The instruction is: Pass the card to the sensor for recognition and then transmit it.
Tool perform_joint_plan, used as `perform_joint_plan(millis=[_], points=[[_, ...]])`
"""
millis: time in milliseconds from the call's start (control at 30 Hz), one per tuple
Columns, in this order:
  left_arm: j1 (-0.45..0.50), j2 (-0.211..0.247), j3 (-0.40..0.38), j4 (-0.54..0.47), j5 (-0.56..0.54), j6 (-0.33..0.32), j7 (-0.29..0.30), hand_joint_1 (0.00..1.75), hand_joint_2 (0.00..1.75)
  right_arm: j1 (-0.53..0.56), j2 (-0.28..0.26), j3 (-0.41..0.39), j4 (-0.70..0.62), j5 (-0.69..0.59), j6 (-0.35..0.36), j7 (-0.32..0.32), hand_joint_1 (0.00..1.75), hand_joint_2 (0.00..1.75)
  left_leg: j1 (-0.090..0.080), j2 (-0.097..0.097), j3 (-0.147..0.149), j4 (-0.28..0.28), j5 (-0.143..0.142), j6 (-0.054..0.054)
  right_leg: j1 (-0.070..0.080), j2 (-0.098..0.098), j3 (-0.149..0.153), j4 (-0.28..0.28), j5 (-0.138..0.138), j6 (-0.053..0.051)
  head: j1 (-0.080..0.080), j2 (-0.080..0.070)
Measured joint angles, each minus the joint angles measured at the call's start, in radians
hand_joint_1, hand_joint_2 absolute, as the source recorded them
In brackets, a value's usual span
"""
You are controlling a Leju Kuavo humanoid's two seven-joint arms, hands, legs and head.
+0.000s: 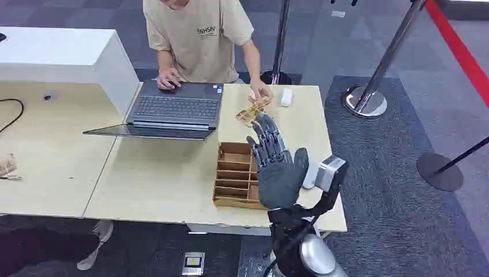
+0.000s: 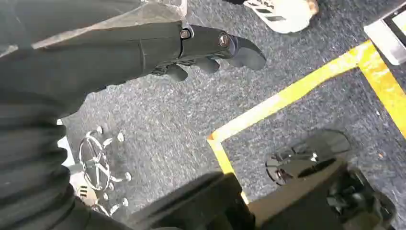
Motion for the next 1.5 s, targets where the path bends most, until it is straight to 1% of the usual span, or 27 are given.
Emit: perform_joint_plan(millis=[133,233,333,500,567,633,667,700,733,767,800,833,867,900,967,1000,1033,1100,1133,1333,1500], points=[[0.001,0.003,0.0,0.0,-0.004,0.013,0.006,0.0,1.75,0.0,0.0,0.001,0.0,-0.015,0.001,-0.008,0.0,0.0,0.0,0.0,0.0,0.0,0.0,0.0,0.0,0.0,0.0,0.0,0.0,0.0,0.0,0.0],[0.002,-0.003,0.0,0.0,-0.019,0.043,0.029,0.0,1.75,0.003,-0.005,-0.003,-0.001,-0.04,0.011,-0.027,0.0,0.0,0.0,0.0,0.0,0.0,0.0,0.0,0.0,0.0,0.0,0.0,0.0,0.0,0.0,0.0],[0.005,-0.016,0.0,0.0,-0.037,0.069,0.034,0.0,1.75,0.017,-0.016,-0.019,-0.008,-0.062,0.017,-0.05,0.0,0.0,-0.001,0.0,0.0,0.0,0.0,0.0,0.0,0.0,0.0,0.0,0.0,0.0,0.0,0.0],[0.006,-0.031,0.0,-0.001,-0.036,0.073,0.035,0.0,1.75,0.036,-0.031,-0.041,-0.028,-0.075,0.026,-0.058,0.0,0.0,-0.001,0.0,0.0,0.0,0.0,0.0,0.0,0.0,0.0,0.0,0.0,0.0,0.0,0.0],[0.006,-0.033,0.0,-0.001,-0.038,0.073,0.035,0.0,1.75,0.039,-0.037,-0.045,-0.029,-0.05,0.017,-0.052,0.0,0.0,-0.001,0.0,0.0,0.0,0.0,0.0,0.0,0.0,0.0,0.0,0.0,0.0,0.0,0.0],[0.006,-0.035,0.0,-0.001,-0.043,0.073,0.037,0.0,1.75,0.042,-0.04,-0.044,-0.029,0.004,-0.019,-0.034,0.0,0.0,-0.001,0.0,0.0,0.0,0.0,0.0,0.0,0.0,0.0,0.0,0.0,0.0,0.0,0.0],[0.006,-0.037,0.0,-0.001,-0.044,0.073,0.039,0.0,1.75,0.042,-0.043,-0.044,-0.028,0.045,-0.045,-0.022,0.0,1.75,0.0,0.0,0.0,0.0,0.0,0.0,0.0,0.0,0.0,0.0,0.0,0.0,0.0,0.0],[0.006,-0.038,0.0,-0.001,-0.044,0.073,0.041,0.0,1.75,0.041,-0.046,-0.044,-0.027,0.12,-0.091,0.011,0.0,1.75,0.0,0.0,0.0,0.0,0.0,0.0,0.0,0.0,0.0,0.0,0.0,0.0,0.0,0.0],[0.006,-0.039,-0.001,-0.001,-0.044,0.073,0.044,0.0,1.75,0.038,-0.05,-0.041,-0.024,0.239,-0.163,0.066,0.0,1.75,0.0,0.0,0.0,0.0,0.0,0.0,0.0,0.0,0.0,0.0,0.0,0.0,0.0,0.0],[0.006,-0.04,0.0,-0.001,-0.044,0.072,0.045,0.0,1.75,0.033,-0.056,-0.038,-0.02,0.397,-0.232,0.141,0.0,1.75,0.0,0.0,0.0,0.0,0.0,0.0,0.0,0.0,0.0,0.0,0.0,0.0,0.0,0.0],[0.006,-0.04,-0.001,-0.001,-0.047,0.067,0.045,0.0,1.75,0.025,-0.062,-0.034,-0.014,0.623,-0.28,0.231,0.0,1.75,0.0,0.0,0.0,0.0,0.0,0.0,0.0,0.0,0.0,0.0,0.0,0.0,0.0,0.0],[0.006,-0.039,-0.001,-0.001,-0.049,0.06,0.045,0.0,1.75,0.009,-0.072,-0.03,-0.006,0.884,-0.275,0.31,0.0,1.75,-0.001,0.0,0.0,0.0,0.0,0.0,0.0,0.001,0.0,0.0,0.0,-0.001,0.0,0.0],[0.006,-0.039,-0.001,-0.001,-0.052,0.057,0.045,0.0,1.75,-0.009,-0.081,-0.022,0.002,1.077,-0.267,0.371,0.0,1.75,-0.001,0.001,0.0,0.0,0.0,0.0,0.0,0.001,0.0,0.0,0.001,-0.001,-0.001,0.0],[0.004,-0.039,-0.002,-0.001,-0.058,0.053,0.045,0.0,1.75,-0.027,-0.095,-0.012,0.012,1.361,-0.251,0.423,0.0,1.75,0.0,0.0,0.001,0.0,0.0,0.0,0.0,0.001,0.0,0.0,0.001,0.0,0.0,0.0],[0.002,-0.039,-0.003,-0.001,-0.067,0.052,0.054,0.0,1.75,-0.059,-0.121,0.007,0.03,1.691,-0.23,0.478,0.0,1.75,0.0,0.0,0.001,0.0,0.0,0.0,0.0,0.001,0.0,0.0,0.0,0.0,0.0,0.0],[0.001,-0.039,-0.004,-0.001,-0.068,0.051,0.058,0.0,1.75,-0.073,-0.134,0.016,0.038,1.783,-0.225,0.496,0.0,1.75,-0.001,0.0,0.001,0.0,0.0,0.0,0.0,0.0,0.0,0.0,0.0,0.0,0.001,0.0],[0.001,-0.039,-0.005,-0.001,-0.069,0.05,0.061,0.0,1.75,-0.085,-0.145,0.022,0.045,1.826,-0.219,0.507,0.0,1.75,-0.001,0.0,0.001,0.0,0.0,0.0,0.0,0.0,0.0,0.0,0.001,0.0,0.0,0.0],[-0.002,-0.04,-0.005,-0.001,-0.073,0.048,0.063,0.0,1.75,-0.109,-0.163,0.04,0.063,1.776,-0.207,0.528,0.0,1.75,-0.001,0.0,0.001,0.0,0.0,0.0,0.0,0.001,0.0,0.0,0.001,0.0,0.0,0.0],[-0.005,-0.04,-0.005,-0.001,-0.075,0.047,0.063,0.0,1.75,-0.121,-0.172,0.047,0.074,1.773,-0.198,0.537,0.0,1.75,-0.001,0.0,0.001,0.0,0.0,0.0,0.0,0.001,0.0,0.0,0.001,0.0,0.0,0.0],[-0.018,-0.044,-0.005,-0.001,-0.079,0.042,0.063,0.0,1.75,-0.182,-0.231,0.088,0.125,1.768,-0.143,0.533,0.0,1.75,-0.001,0.0,0.001,0.0,0.0,0.0,-0.001,0.001,0.0,0.0,0.001,0.0,0.0,0.0],[-0.023,-0.046,-0.005,-0.001,-0.082,0.041,0.063,0.0,1.75,-0.215,-0.266,0.117,0.154,1.766,-0.094,0.523,0.0,1.75,-0.001,0.0,0.001,0.0,0.0,0.0,-0.001,0.001,0.0,0.0,0.001,0.0,0.0,0.0]])
